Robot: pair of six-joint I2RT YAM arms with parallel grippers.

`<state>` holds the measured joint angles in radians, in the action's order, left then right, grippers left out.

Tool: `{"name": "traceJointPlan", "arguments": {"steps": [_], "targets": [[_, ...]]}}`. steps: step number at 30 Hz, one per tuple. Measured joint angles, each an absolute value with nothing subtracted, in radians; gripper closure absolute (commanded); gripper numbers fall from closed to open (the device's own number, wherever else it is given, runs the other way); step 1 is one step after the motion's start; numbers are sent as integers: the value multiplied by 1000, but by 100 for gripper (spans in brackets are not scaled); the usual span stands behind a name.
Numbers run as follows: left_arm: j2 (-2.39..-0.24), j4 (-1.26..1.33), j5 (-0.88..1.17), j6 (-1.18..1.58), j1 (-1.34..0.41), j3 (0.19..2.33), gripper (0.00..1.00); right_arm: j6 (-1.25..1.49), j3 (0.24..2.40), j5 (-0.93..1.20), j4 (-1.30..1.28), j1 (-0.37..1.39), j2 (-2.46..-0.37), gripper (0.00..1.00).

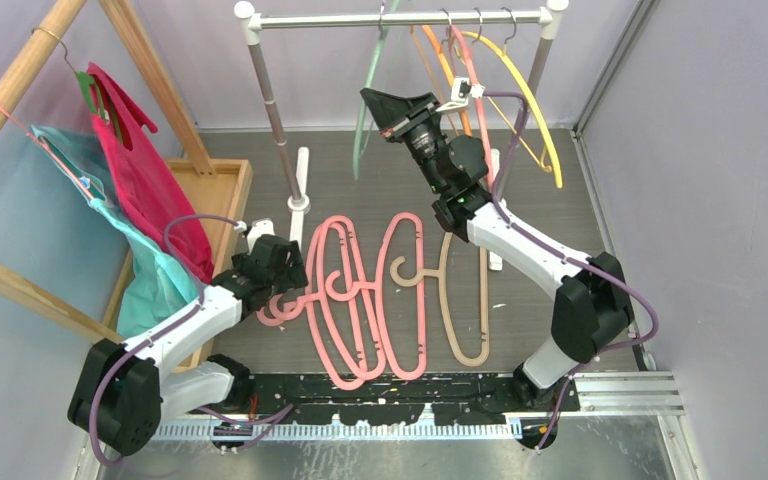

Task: Organize the hangers

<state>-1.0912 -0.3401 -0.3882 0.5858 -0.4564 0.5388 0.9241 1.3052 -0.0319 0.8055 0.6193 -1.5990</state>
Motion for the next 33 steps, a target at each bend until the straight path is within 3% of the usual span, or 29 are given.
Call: {"name": "traceJointPlan", "arguments": {"steps": [5,7,11,19,28,33], "targets": [[-1091,-340,-388,586,-456,538,2,923,1266,-73,787,617,-1549,98],[-1091,-340,-388,586,-456,538,2,923,1266,-80,778,617,-1547,90],[-1091,-339,-388,586,-456,538,2,923,1266,-86,766,616,-1547,83],[-1091,-337,-388,585,-456,537,2,947,1264,-117,708,615,-1547,53],[-1091,-333,-388,586,-456,536,2,972,1263,-126,679,614,-1545,39],[-1092,-333,-388,586,-456,536,2,949,1226,-126,660,620,-1510,25]]}}
